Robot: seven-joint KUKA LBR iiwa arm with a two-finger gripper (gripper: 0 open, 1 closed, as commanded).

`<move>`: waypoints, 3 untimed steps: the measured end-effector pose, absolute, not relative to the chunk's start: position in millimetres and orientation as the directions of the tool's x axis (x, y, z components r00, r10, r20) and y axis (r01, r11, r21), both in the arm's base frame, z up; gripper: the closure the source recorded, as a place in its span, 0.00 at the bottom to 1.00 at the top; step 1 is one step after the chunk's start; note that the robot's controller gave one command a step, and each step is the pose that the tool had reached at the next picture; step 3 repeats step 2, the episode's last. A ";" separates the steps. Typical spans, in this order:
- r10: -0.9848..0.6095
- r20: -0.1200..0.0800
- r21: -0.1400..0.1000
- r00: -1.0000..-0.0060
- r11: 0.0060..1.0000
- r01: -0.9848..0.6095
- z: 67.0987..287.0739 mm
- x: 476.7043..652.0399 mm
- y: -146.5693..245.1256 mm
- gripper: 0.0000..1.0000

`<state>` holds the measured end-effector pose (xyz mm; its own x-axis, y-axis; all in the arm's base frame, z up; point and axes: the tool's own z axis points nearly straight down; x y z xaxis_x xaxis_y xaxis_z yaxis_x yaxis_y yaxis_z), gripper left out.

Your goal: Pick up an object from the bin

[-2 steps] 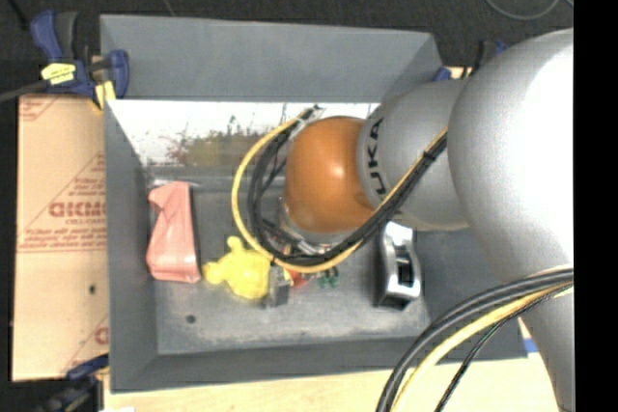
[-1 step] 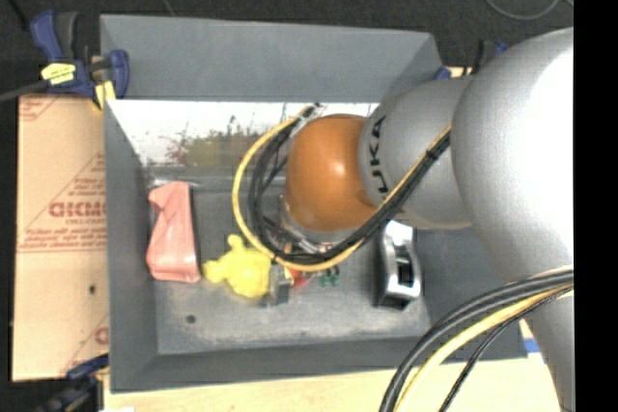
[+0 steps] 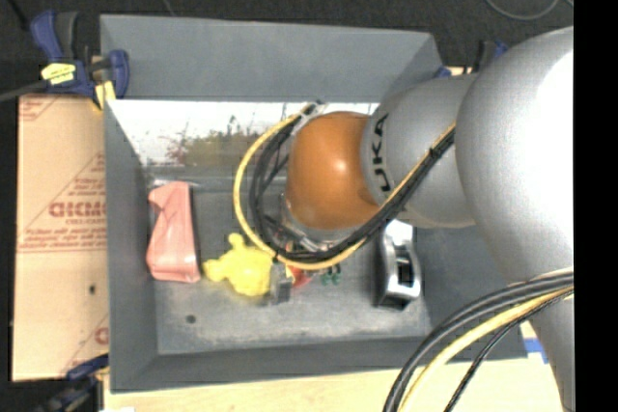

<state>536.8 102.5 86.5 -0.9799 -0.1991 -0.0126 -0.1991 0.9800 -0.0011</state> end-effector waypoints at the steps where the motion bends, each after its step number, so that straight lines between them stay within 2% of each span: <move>1: -0.199 -0.015 -0.001 -0.980 0.980 -0.199 92.9 537.4 102.5 1.00; 3: -0.199 -0.012 -0.002 -0.980 0.980 -0.199 99.8 536.7 102.2 1.00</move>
Offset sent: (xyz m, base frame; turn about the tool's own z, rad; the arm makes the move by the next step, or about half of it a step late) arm 0.0002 -0.0001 0.0542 0.0000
